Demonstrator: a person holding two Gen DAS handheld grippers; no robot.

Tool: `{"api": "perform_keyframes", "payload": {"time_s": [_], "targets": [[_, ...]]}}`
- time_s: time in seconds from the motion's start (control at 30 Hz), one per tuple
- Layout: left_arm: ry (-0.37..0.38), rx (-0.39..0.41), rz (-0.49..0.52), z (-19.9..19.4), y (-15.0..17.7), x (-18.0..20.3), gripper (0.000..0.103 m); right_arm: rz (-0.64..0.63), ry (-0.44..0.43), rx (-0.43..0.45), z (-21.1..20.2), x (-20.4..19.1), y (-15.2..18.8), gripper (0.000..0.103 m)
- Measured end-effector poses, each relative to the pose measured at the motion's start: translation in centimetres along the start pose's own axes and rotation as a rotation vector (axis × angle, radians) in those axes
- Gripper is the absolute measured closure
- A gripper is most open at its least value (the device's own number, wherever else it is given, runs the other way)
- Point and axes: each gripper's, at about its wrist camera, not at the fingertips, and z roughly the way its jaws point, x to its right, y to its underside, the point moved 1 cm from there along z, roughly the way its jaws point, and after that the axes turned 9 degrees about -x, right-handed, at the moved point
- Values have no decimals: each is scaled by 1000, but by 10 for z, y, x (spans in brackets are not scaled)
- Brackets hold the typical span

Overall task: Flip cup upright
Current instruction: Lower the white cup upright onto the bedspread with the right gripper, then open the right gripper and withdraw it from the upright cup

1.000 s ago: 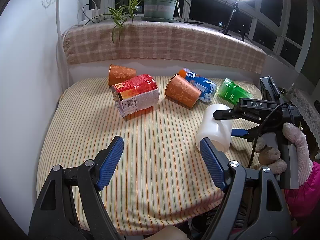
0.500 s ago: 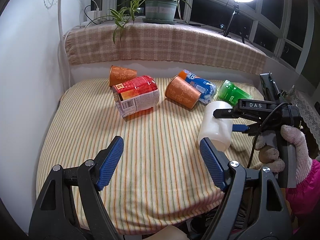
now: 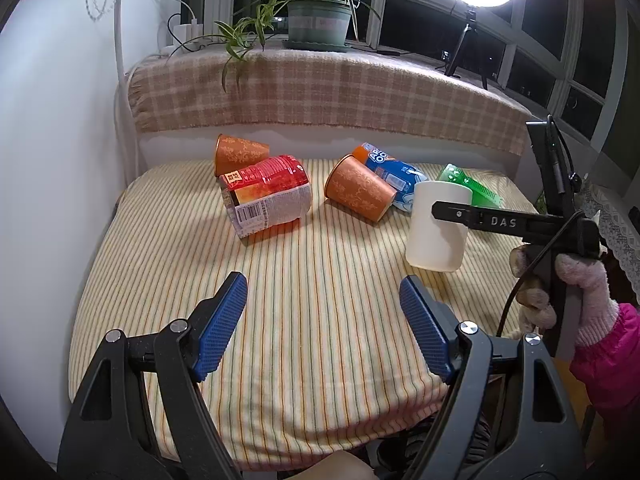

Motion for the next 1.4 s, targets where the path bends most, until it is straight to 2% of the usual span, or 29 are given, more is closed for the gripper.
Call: {"api": "perform_keyframes", "payload": {"time_s": [0.33,0.63,0.9,1.1,1.23,1.4], "targets": [[-6,-6,-1,2,-1,0,22,-103,44,59,2,-13,3,33],[-2,-10,1,5,1,2,22,-183,93,112,-9,-26,26,33],[14,7,12,2,5,13,22,-189,52,91,-18,-30,44,34],[21,66,5,-9,7,21,22,-178,46,102,-37,-35,55,33],[13,128,9,-17,8,31,22,-150,73,141,-60,-33,63,33],[-24,207,34,-27,7,43,22,-107,162,196,-89,-29,70,33]]}}
